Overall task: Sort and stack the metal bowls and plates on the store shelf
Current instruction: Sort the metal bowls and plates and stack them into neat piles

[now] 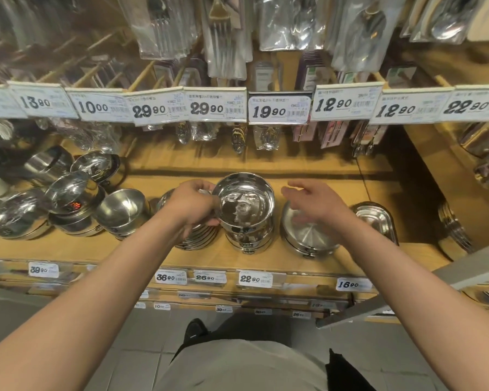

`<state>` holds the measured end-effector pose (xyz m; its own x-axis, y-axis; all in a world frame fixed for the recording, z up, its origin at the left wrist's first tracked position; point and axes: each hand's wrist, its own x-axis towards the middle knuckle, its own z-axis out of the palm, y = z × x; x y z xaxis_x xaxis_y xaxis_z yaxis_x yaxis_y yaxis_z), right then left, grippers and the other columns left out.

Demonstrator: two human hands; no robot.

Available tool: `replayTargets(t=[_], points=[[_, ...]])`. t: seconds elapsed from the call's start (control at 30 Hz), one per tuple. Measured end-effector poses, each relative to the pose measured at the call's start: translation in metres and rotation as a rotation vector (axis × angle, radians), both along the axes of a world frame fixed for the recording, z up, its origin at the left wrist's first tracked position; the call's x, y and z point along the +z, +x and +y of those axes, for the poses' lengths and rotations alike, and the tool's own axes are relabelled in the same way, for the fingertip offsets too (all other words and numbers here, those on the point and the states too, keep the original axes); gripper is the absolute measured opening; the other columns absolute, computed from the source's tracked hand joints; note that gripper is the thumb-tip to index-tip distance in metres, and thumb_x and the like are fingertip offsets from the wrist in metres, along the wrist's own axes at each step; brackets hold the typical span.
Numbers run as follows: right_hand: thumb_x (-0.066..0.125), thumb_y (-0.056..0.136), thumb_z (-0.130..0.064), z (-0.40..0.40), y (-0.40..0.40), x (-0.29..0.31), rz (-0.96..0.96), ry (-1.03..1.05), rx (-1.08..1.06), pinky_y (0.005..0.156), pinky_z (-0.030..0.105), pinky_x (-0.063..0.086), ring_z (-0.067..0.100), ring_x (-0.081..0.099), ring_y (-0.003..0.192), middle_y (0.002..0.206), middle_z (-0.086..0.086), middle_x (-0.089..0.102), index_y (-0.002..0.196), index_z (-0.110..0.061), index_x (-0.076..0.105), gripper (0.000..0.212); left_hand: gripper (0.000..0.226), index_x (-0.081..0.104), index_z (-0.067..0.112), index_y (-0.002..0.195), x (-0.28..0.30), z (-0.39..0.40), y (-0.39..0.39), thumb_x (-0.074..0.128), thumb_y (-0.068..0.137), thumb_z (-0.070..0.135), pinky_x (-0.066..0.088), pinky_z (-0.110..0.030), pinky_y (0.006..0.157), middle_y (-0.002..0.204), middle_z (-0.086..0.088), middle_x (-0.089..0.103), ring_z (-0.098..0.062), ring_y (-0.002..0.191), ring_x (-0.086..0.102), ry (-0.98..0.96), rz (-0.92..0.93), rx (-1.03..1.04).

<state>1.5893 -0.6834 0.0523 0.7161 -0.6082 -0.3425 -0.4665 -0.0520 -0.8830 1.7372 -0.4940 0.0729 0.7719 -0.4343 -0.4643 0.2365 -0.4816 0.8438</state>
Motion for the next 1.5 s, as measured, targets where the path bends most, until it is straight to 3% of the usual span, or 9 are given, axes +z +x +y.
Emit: replayTargets(t=[0.17,0.3,0.4,0.57,0.67,0.8,1.13,1.3,1.5], points=[[0.072,0.092,-0.021,0.015,0.025,-0.004,-0.043,0.138,0.036,0.065,0.025,0.062,0.017,0.063,0.094,0.133,0.006,0.057,0.126,-0.008,0.065,0.036,0.029,0.06,0.002,0.115,-0.003,-0.01,0.004,0.063,0.088,-0.008,0.053,-0.023,0.04,0.092,-0.021,0.07,-0.026,0.061,0.067,-0.015,0.024,-0.003],[0.075,0.086,-0.011,0.017,0.029,-0.021,0.015,0.144,-0.003,0.057,0.02,0.059,0.021,0.069,0.089,0.117,0.011,0.066,0.109,-0.008,0.071,0.024,0.022,0.065,0.015,0.095,-0.015,-0.013,0.005,0.072,0.083,-0.002,0.062,-0.034,0.054,0.083,-0.012,0.072,-0.022,0.055,0.069,0.073,-0.114,0.011],[0.078,0.084,-0.009,0.018,0.03,-0.032,0.052,0.116,-0.041,0.053,0.019,0.058,0.022,0.072,0.085,0.112,0.013,0.071,0.114,-0.004,0.069,0.031,0.027,0.071,0.014,0.11,-0.025,-0.015,0.001,0.075,0.084,0.007,0.064,-0.047,0.074,0.098,-0.012,0.075,-0.031,0.078,0.076,0.163,-0.216,-0.029],[0.077,0.085,-0.008,0.022,0.031,-0.043,0.059,0.148,-0.086,0.066,0.025,0.061,0.016,0.071,0.078,0.091,-0.005,0.066,0.111,-0.008,0.07,0.027,0.04,0.069,0.011,0.126,-0.034,-0.02,0.0,0.064,0.087,0.001,0.058,-0.041,0.091,0.12,-0.011,0.072,-0.03,0.106,0.068,0.313,-0.418,-0.143],[0.076,0.086,-0.006,0.024,0.031,-0.049,0.058,0.155,-0.098,0.061,0.021,0.06,0.015,0.07,0.076,0.095,0.001,0.07,0.098,-0.015,0.07,0.016,0.04,0.07,0.009,0.124,-0.036,-0.023,-0.001,0.062,0.087,-0.002,0.056,-0.035,0.085,0.117,-0.012,0.073,-0.029,0.106,0.067,0.364,-0.507,-0.189],[0.074,0.086,-0.003,0.024,0.031,-0.055,0.078,0.16,-0.139,0.055,0.018,0.059,0.017,0.068,0.081,0.121,0.009,0.064,0.133,-0.001,0.06,0.049,0.042,0.068,0.007,0.128,-0.042,-0.024,-0.003,0.058,0.089,-0.004,0.056,-0.038,0.089,0.121,-0.015,0.071,-0.03,0.109,0.066,0.396,-0.54,-0.239],[0.071,0.088,-0.005,0.023,0.034,-0.07,0.121,0.101,-0.099,0.074,0.034,0.064,0.007,0.066,0.054,0.085,-0.01,0.058,0.133,-0.004,0.06,0.046,0.042,0.064,0.007,0.132,-0.05,-0.025,-0.004,0.057,0.093,-0.005,0.055,-0.039,0.096,0.128,-0.016,0.067,-0.032,0.118,0.063,0.448,-0.541,-0.256],[0.069,0.088,-0.01,0.023,0.033,-0.073,0.101,0.06,-0.084,0.081,0.045,0.063,0.011,0.067,0.063,0.085,-0.013,0.057,0.125,-0.013,0.062,0.038,0.044,0.065,0.006,0.129,-0.047,-0.026,-0.006,0.053,0.09,-0.01,0.055,-0.037,0.088,0.124,-0.018,0.068,-0.034,0.114,0.063,0.48,-0.521,-0.259],[0.071,0.087,-0.011,0.022,0.034,-0.074,0.065,0.049,-0.083,0.074,0.035,0.064,0.007,0.064,0.067,0.085,-0.016,0.055,0.104,-0.023,0.057,0.025,0.035,0.058,0.003,0.128,-0.047,-0.023,-0.012,0.055,0.093,0.004,0.049,-0.032,0.076,0.122,-0.017,0.065,-0.034,0.109,0.063,0.541,-0.442,-0.298]])
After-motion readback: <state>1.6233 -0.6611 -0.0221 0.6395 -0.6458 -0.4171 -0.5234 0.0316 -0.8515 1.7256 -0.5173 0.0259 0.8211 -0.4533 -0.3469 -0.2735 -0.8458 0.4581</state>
